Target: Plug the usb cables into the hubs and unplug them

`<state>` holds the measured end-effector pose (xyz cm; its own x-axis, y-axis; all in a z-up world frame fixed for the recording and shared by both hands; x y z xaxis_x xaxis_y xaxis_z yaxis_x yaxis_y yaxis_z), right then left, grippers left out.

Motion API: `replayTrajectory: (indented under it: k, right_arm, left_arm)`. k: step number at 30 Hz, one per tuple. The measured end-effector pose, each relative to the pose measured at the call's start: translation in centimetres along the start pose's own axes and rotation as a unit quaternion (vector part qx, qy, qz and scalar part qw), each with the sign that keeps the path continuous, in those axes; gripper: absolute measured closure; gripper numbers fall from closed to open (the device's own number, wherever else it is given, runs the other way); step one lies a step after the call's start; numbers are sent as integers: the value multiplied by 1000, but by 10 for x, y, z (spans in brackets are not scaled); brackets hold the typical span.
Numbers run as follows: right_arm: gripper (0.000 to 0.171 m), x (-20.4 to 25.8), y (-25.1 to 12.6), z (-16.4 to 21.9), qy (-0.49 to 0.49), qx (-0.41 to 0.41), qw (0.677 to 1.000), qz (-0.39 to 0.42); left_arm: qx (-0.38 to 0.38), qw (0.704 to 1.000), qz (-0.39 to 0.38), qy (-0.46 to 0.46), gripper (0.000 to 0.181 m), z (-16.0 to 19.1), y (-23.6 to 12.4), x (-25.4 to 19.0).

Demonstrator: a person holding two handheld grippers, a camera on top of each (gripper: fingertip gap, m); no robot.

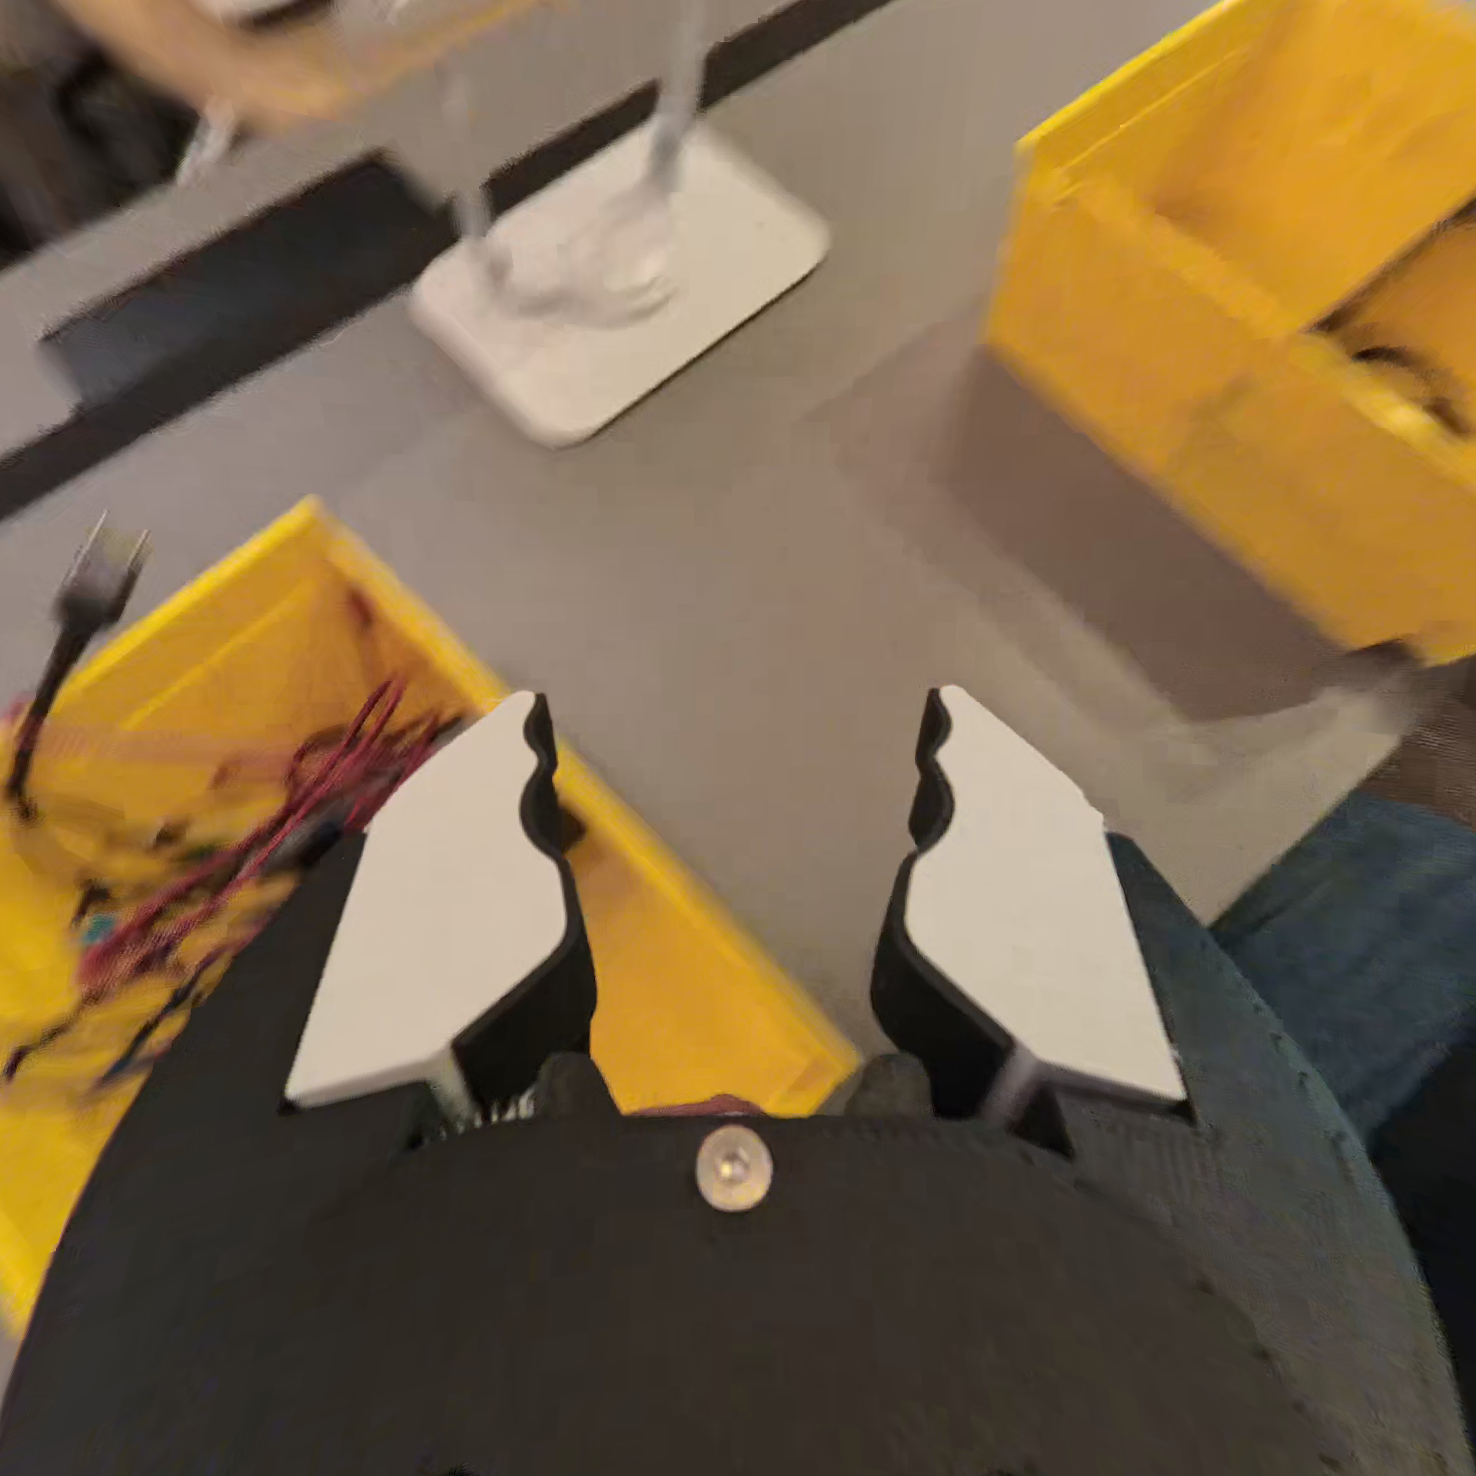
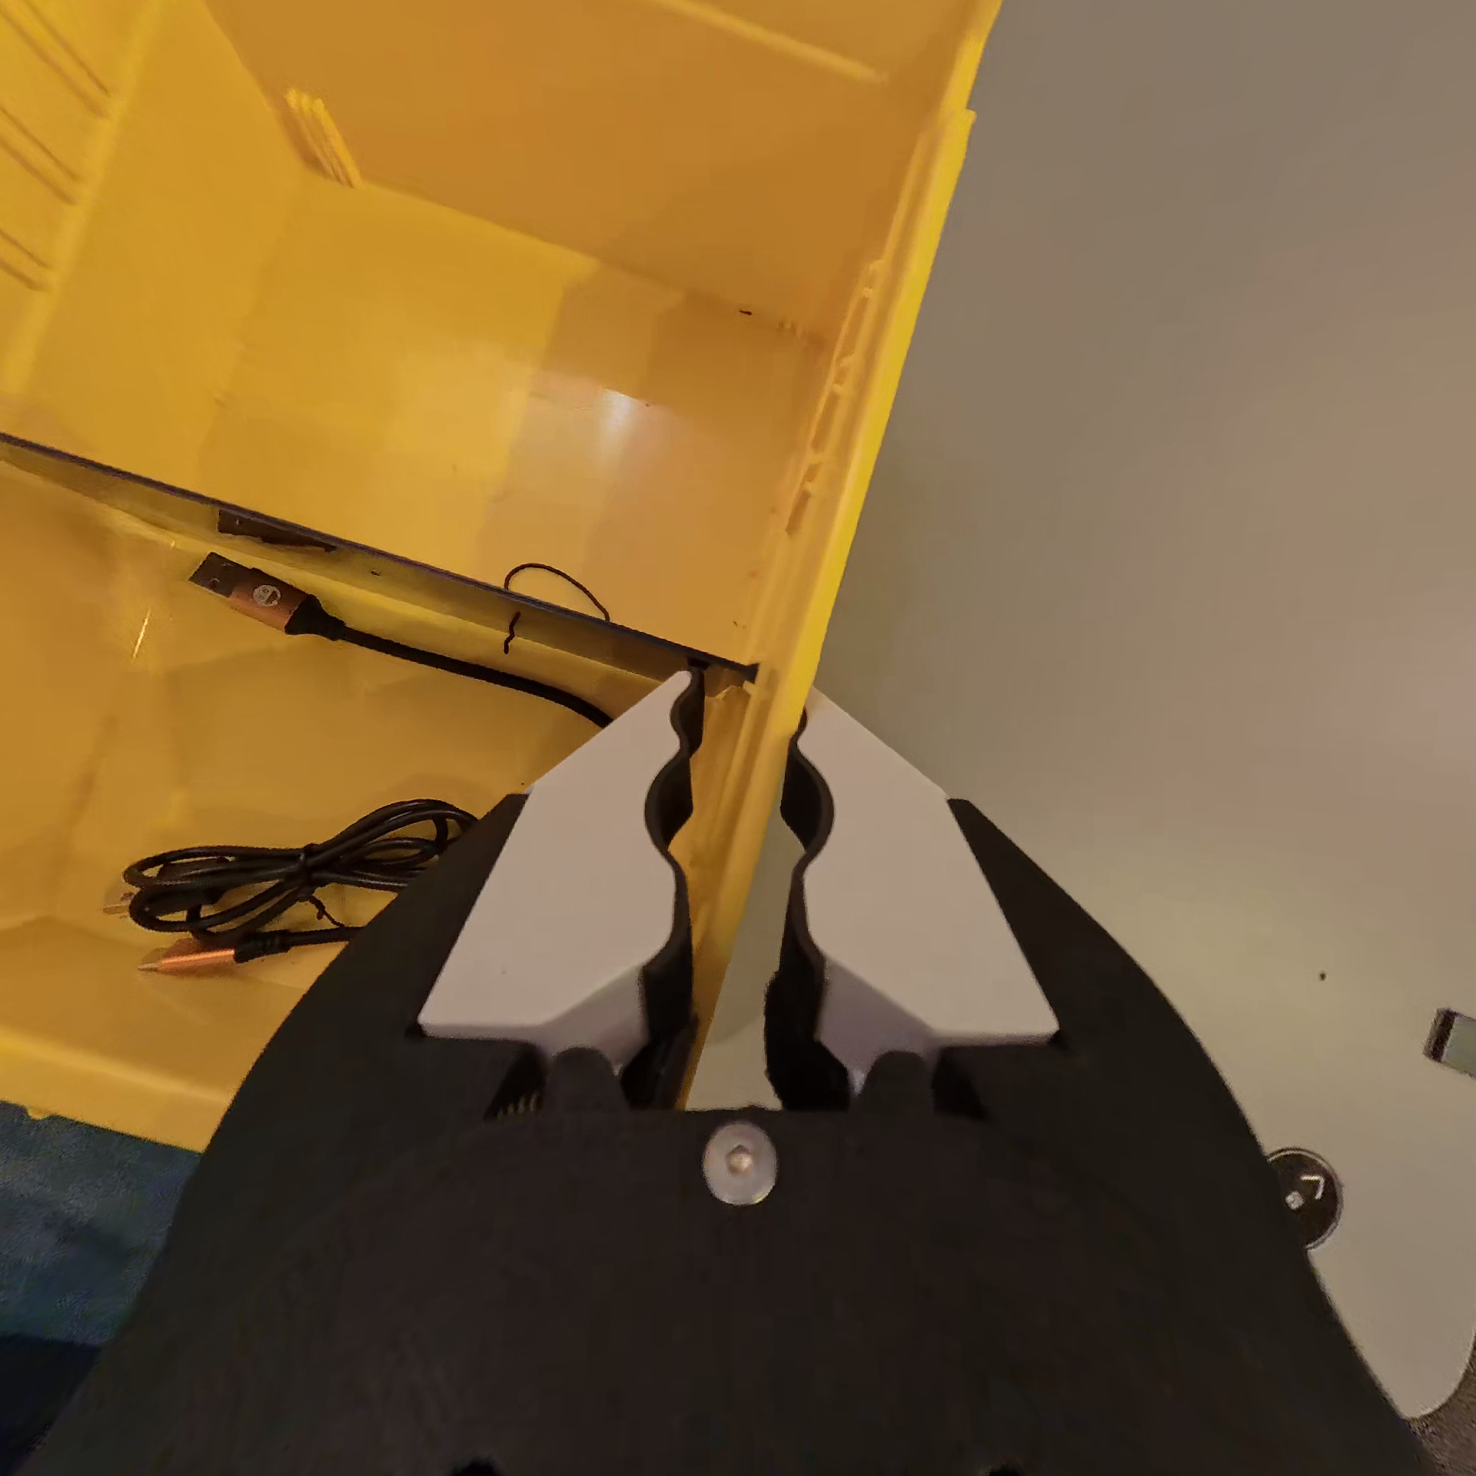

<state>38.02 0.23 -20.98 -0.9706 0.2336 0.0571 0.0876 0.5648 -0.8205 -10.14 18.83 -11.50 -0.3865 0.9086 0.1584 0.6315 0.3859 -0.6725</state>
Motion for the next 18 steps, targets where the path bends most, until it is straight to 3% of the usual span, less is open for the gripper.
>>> replayTrajectory:
  k: [6,10,13,18]
  right_arm:
    - [164,-28,2,-6,-11,18,1000,8]
    - [163,-45,3,-10,-10,21,1000,18]
    - [163,-60,3,-11,6,22,999,26]
    - [163,-93,0,-9,29,12,999,38]
  left_arm:
    - [106,977,-129,-132,92,144,-64,89]
    - [136,955,-140,-222,93,216,-83,111]
    - [124,953,-88,-261,112,238,-71,107]
    - [72,963,-14,-259,158,230,-65,103]
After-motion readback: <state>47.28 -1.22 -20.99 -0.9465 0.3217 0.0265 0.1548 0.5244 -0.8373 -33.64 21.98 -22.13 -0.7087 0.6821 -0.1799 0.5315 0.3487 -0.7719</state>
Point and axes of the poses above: each gripper's, where its closed fingertips meet, y out along the fingers, z out of its underside, x = y × z across the jaws, the point moved 7 cm from there along -y, back along the fingers, and after that the axes turned 11 degrees about y, right-handed, at the moved point
